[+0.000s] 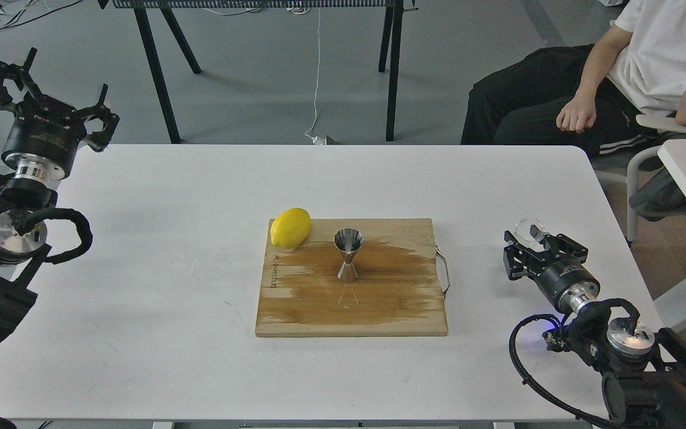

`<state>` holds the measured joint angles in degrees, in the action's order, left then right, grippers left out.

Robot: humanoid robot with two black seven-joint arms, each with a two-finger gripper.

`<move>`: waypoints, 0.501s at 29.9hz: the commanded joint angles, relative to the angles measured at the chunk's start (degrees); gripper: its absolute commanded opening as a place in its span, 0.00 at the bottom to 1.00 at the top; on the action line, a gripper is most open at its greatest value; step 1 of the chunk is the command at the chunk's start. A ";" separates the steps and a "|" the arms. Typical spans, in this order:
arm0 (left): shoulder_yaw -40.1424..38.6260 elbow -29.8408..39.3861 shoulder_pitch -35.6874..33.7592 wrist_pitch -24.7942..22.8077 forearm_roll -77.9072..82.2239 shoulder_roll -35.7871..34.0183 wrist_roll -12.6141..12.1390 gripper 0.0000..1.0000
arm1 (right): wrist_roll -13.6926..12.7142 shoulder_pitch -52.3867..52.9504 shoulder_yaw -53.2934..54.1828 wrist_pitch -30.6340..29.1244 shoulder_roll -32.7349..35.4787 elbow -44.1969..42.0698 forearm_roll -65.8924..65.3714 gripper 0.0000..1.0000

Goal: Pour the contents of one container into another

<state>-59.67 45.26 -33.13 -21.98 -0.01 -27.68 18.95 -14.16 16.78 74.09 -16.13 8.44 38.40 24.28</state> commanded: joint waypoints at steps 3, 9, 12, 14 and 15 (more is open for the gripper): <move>-0.09 0.00 0.52 -0.17 0.01 -0.27 0.04 1.00 | 0.09 -0.25 0.18 0.04 -0.09 -1.31 0.15 0.43; -0.44 0.00 0.52 0.00 0.09 -0.18 0.04 1.00 | 0.36 -0.34 0.09 0.13 -0.09 -2.71 0.15 0.43; -0.44 0.09 0.52 0.00 0.09 -0.01 0.04 1.00 | 0.36 -0.34 0.09 0.13 -0.09 -3.15 0.15 0.45; -0.27 0.17 0.43 0.09 0.09 -0.01 0.04 1.00 | 0.36 -0.34 0.09 0.13 -0.09 -3.24 0.06 0.49; -0.27 0.17 0.35 0.09 0.09 -0.01 0.04 1.00 | 0.36 -0.43 0.09 0.13 -0.09 -3.41 0.06 0.51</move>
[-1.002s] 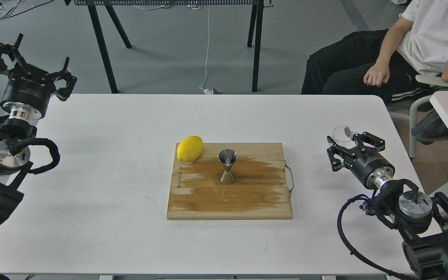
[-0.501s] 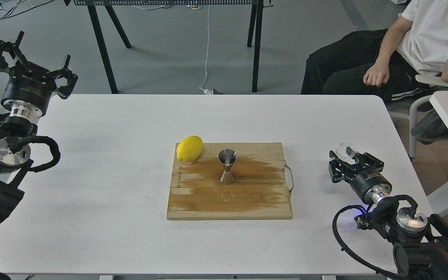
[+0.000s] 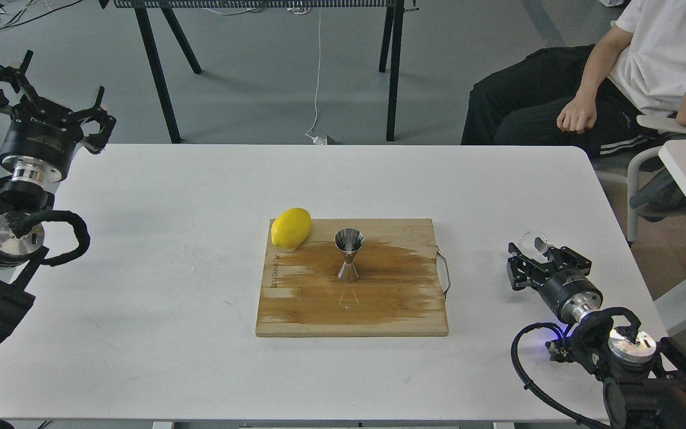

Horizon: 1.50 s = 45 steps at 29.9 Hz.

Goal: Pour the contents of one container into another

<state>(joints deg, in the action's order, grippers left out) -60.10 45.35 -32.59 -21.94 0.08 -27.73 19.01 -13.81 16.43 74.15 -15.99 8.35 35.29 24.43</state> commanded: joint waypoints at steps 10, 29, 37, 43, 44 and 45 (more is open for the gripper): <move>0.33 0.09 -0.37 -0.03 -0.08 0.05 -0.02 1.00 | 0.01 -0.18 0.11 0.00 0.00 -0.48 0.00 0.82; 0.42 0.62 -0.63 0.23 -0.08 -0.04 -0.11 1.00 | -0.08 5.70 -2.43 -8.08 4.04 4.97 -0.87 0.98; 0.51 0.79 -0.63 0.50 -0.08 0.14 -0.37 1.00 | 0.19 13.00 -3.31 -12.01 9.58 4.09 -1.40 0.98; 0.42 0.88 -0.63 0.41 -0.08 0.14 -0.20 1.00 | 0.45 20.21 -3.75 -12.01 10.46 3.91 -3.51 0.98; 0.51 0.88 -0.55 0.41 -0.08 0.14 -0.20 1.00 | 0.45 21.00 -3.67 -12.01 10.55 3.83 -3.60 0.98; 0.51 0.97 -0.55 0.41 -0.08 0.14 -0.11 1.00 | 0.45 22.14 -3.67 -12.01 10.55 3.39 -3.60 0.98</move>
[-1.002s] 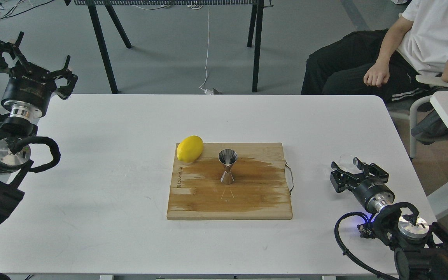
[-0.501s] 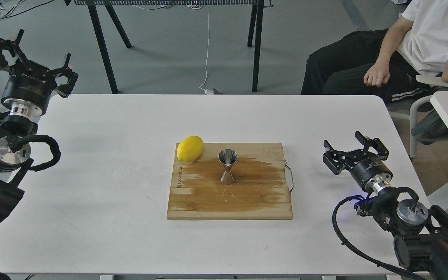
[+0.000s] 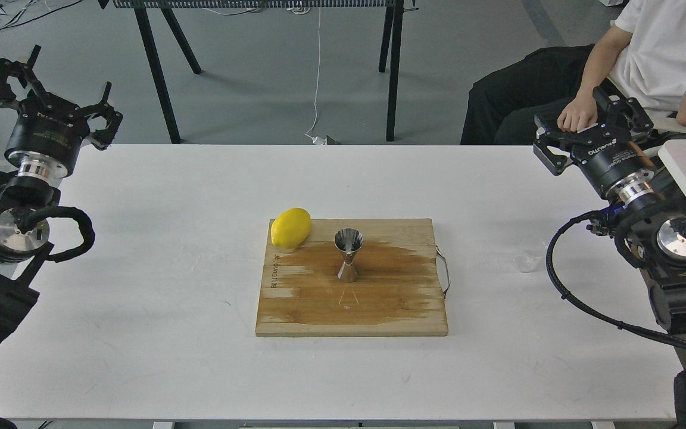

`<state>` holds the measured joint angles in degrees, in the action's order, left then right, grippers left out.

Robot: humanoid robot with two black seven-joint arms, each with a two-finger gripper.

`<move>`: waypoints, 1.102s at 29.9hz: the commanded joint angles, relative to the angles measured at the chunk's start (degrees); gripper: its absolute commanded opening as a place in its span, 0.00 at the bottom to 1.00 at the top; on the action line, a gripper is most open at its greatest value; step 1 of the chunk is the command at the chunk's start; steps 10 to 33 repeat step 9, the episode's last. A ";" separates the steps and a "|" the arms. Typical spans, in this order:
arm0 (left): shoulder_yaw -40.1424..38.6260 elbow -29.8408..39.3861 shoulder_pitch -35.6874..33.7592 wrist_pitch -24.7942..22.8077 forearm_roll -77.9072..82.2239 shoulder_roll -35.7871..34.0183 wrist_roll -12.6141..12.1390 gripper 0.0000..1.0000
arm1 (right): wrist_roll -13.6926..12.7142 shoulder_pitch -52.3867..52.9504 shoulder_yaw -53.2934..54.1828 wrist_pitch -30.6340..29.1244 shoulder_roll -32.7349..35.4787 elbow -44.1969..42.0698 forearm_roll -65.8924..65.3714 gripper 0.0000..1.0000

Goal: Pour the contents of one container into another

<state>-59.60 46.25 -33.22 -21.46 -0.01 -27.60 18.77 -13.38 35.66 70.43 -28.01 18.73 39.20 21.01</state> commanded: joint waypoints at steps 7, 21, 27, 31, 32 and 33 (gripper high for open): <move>0.01 0.07 0.08 0.01 0.01 0.18 0.13 1.00 | 0.02 9.95 -0.20 0.01 -0.28 -7.82 -0.09 0.98; 0.01 -0.02 0.08 -0.08 0.01 0.09 0.13 1.00 | 0.02 9.95 -0.29 0.01 -0.28 -7.73 -0.18 0.98; 0.01 -0.02 0.08 -0.08 0.01 0.09 0.13 1.00 | 0.02 9.95 -0.29 0.01 -0.28 -7.73 -0.18 0.98; 0.01 -0.02 0.08 -0.08 0.01 0.09 0.13 1.00 | 0.02 9.95 -0.29 0.01 -0.28 -7.73 -0.18 0.98; 0.01 -0.02 0.08 -0.08 0.01 0.09 0.13 1.00 | 0.02 9.95 -0.29 0.01 -0.28 -7.73 -0.18 0.98; 0.01 -0.02 0.08 -0.08 0.01 0.09 0.13 1.00 | 0.02 9.95 -0.29 0.01 -0.28 -7.73 -0.18 0.98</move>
